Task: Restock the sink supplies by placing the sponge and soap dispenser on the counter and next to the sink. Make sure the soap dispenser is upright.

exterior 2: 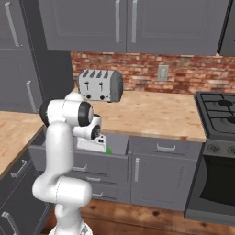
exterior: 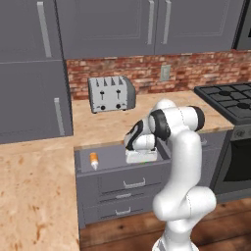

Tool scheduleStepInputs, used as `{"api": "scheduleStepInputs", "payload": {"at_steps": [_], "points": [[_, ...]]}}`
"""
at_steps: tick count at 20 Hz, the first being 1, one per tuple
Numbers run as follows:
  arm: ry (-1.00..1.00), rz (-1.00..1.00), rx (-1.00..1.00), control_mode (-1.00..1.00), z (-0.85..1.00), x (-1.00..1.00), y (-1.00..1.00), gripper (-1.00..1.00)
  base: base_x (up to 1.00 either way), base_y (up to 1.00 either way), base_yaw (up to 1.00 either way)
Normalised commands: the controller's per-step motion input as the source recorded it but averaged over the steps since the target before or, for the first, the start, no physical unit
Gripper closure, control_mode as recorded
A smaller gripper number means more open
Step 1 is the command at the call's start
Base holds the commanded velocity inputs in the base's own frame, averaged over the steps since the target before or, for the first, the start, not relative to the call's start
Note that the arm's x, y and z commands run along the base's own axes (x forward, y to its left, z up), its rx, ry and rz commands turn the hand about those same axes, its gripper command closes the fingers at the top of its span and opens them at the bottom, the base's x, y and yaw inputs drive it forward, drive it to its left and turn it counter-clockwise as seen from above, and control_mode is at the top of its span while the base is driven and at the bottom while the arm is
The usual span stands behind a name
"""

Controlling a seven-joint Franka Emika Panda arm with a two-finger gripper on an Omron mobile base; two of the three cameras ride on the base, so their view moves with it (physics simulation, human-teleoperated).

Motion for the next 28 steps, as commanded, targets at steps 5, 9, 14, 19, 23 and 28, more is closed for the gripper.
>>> {"api": "scheduleStepInputs", "payload": {"at_steps": [5,9,14,19,23,28], "points": [[0.0,0.0,-0.02,-1.0,-0.22,-0.62,0.06,-1.0,0.0,0.0,0.0],[0.0,0.0,0.0,-1.0,-0.01,-0.92,0.0,-1.0,0.0,0.0,0.0],[0.0,0.0,0.0,-1.0,0.0,-1.0,0.0,-1.0,0.0,0.0,0.0],[0.0,0.0,0.0,-1.0,0.0,-1.0,0.0,-1.0,0.0,0.0,0.0],[0.0,0.0,0.0,-1.0,0.0,-1.0,0.0,-1.0,0.0,0.0,0.0],[0.0,0.0,0.0,-1.0,0.21,-0.84,0.0,-1.0,0.0,0.0,0.0]]}}
